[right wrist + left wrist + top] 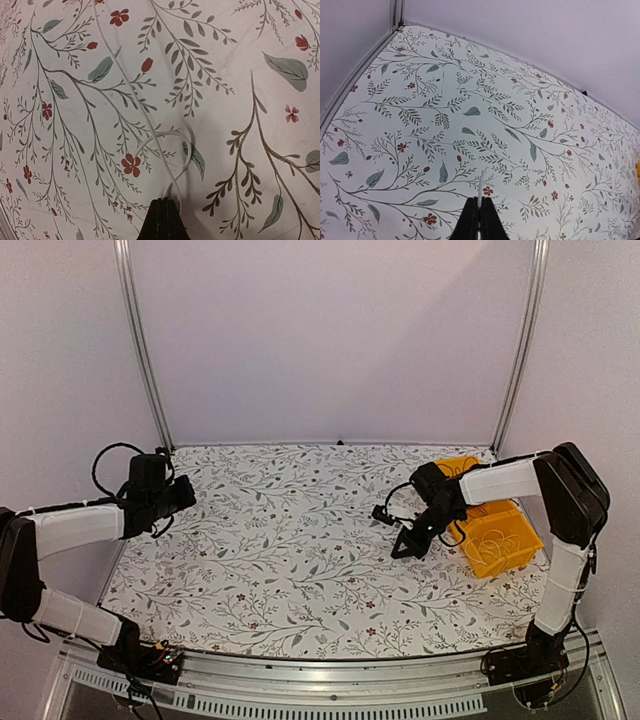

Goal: Untangle the cables

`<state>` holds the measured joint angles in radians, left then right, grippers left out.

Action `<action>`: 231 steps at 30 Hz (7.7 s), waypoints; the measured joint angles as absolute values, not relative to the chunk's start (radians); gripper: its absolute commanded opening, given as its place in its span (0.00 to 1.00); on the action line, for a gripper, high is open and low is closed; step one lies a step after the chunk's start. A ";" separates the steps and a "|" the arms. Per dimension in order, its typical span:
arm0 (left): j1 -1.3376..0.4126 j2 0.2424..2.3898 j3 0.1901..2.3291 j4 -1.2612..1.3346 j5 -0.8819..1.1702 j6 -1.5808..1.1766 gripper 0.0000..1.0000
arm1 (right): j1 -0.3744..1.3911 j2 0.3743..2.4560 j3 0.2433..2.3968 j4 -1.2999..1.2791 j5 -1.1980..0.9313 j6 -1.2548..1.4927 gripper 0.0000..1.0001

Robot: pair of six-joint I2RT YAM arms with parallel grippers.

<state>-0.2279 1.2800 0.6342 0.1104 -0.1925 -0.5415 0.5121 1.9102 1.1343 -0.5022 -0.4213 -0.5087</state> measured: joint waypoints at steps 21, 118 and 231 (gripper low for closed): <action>-0.509 1.597 1.006 0.150 0.085 -0.475 0.00 | 0.429 1.470 1.169 -0.762 -0.296 -0.601 0.00; -0.913 2.395 1.816 0.327 0.382 -0.701 0.00 | 0.511 1.357 1.056 -0.654 0.067 -1.173 0.43; -0.772 2.216 1.323 0.538 0.441 -0.750 0.34 | -0.065 1.473 0.889 -0.769 0.085 -1.277 0.33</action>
